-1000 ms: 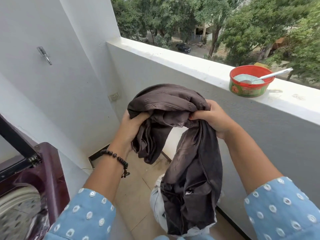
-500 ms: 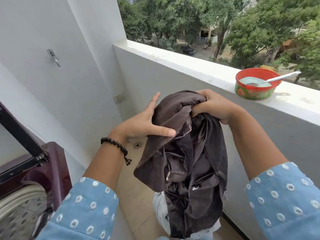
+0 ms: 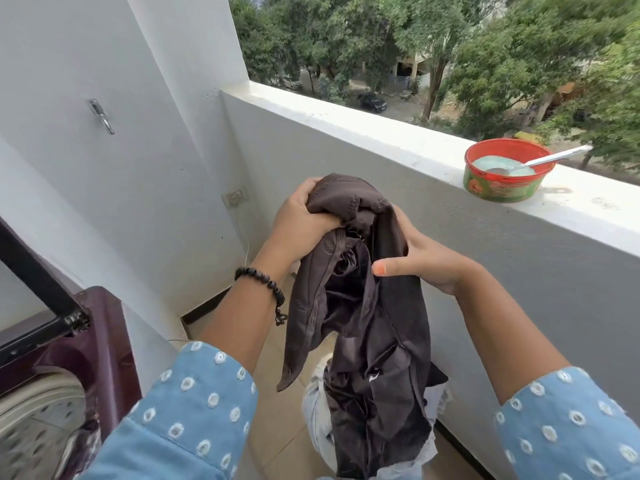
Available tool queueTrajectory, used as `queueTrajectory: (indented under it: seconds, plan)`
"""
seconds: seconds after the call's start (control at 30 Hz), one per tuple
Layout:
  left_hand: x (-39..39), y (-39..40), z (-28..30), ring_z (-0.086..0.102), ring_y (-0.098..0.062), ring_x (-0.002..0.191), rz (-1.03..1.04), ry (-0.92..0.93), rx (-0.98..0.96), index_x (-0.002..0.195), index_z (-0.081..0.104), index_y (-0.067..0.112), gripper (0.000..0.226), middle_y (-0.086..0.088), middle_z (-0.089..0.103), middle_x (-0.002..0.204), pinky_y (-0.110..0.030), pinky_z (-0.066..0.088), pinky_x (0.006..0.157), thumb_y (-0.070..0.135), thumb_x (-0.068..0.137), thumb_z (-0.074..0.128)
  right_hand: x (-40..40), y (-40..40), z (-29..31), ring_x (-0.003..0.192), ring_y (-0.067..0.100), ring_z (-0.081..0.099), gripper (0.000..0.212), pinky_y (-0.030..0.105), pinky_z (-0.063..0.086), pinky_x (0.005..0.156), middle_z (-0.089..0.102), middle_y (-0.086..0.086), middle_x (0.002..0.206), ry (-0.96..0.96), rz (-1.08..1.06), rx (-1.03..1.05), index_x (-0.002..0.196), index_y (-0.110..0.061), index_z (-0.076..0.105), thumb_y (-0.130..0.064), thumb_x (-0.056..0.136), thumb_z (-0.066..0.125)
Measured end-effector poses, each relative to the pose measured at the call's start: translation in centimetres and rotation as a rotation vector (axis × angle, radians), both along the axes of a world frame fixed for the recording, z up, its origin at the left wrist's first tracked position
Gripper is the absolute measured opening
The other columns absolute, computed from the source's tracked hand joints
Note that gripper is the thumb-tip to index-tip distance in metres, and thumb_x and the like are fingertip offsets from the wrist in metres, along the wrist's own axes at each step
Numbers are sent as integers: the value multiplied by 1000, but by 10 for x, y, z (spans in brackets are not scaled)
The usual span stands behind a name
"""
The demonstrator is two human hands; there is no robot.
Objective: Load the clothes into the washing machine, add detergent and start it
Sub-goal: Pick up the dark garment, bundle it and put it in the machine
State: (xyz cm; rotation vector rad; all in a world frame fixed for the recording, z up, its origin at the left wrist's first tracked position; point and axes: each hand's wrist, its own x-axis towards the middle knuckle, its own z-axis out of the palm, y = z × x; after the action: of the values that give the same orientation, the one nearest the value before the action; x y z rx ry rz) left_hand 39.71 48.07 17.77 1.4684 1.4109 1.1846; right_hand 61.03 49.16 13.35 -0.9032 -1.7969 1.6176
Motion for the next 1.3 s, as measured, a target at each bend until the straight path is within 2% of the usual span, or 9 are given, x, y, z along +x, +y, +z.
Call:
queueTrajectory:
  seconds: [0.17, 0.37, 0.47, 0.57, 0.63, 0.7, 0.9, 1.13, 1.3]
  plan:
    - [4, 11, 18, 72, -29, 91, 136, -272, 23, 100, 66, 24, 39, -8, 74, 95, -49, 59, 86, 6, 67, 78, -20, -18, -46, 143, 6, 30, 146, 42, 30, 118, 13, -17, 161, -77, -29, -30, 148, -50, -18, -45, 52, 93]
    - [16, 14, 32, 70, -25, 72, 255, -667, 40, 113, 60, 1, 34, -15, 69, 86, -39, 60, 73, -8, 81, 67, -51, -30, -78, 151, 10, 7, 155, 50, 21, 121, -8, -22, 161, -152, -194, 117, 143, -52, -28, -62, 44, 92]
    - [22, 15, 31, 72, -30, 78, 258, -786, 9, 117, 60, -4, 45, -19, 71, 94, -42, 61, 75, -2, 73, 73, -68, -31, -75, 147, 10, 24, 151, 48, 30, 118, 16, -14, 160, -98, -406, 184, 149, -46, -14, -61, 43, 93]
    - [20, 12, 30, 70, -39, 101, 180, -844, -58, 126, 61, -3, 73, -24, 70, 114, -52, 57, 88, 14, 58, 81, -70, -25, -68, 122, -4, 52, 117, 32, 49, 102, 53, -20, 133, 77, -611, 144, 149, -35, 19, -32, 58, 94]
    - [11, 11, 28, 71, -35, 97, 185, -817, -71, 118, 65, -3, 53, -20, 72, 106, -50, 57, 89, 12, 69, 77, -59, -16, -61, 104, 4, 66, 73, 37, 56, 92, 70, -15, 110, 178, -685, 42, 129, -27, 55, -13, 66, 89]
    - [-2, 6, 25, 72, -26, 84, 180, -783, -103, 103, 69, 3, 18, -13, 74, 90, -45, 58, 89, 7, 85, 67, -42, -7, -52, 87, 11, 70, 38, 43, 58, 87, 76, -8, 89, 218, -705, -8, 97, -22, 71, 1, 69, 84]
    - [-33, -12, -8, 73, -21, 81, 201, -611, -150, 118, 65, 6, 31, -9, 74, 95, -38, 61, 72, 3, 87, 64, -11, 4, -14, 74, 7, 71, 33, 22, 56, 66, 76, -6, 81, 220, -501, 37, 94, -14, 71, 10, 73, 76]
    - [-26, -29, -21, 71, -13, 71, 1, -297, -344, 112, 69, 9, 23, -1, 76, 83, -25, 57, 59, 6, 90, 63, -10, 8, 4, 86, 10, 73, 43, 22, 55, 68, 77, -5, 94, 91, -385, 90, 111, -13, 68, 4, 73, 79]
    - [-17, -45, -38, 71, -11, 91, -215, -74, -458, 111, 69, 27, 26, 3, 77, 100, -31, 57, 76, 26, 86, 74, -14, 4, 7, 87, 14, 73, 43, 28, 58, 69, 77, -4, 92, 57, -207, 32, 101, -19, 69, 1, 65, 80]
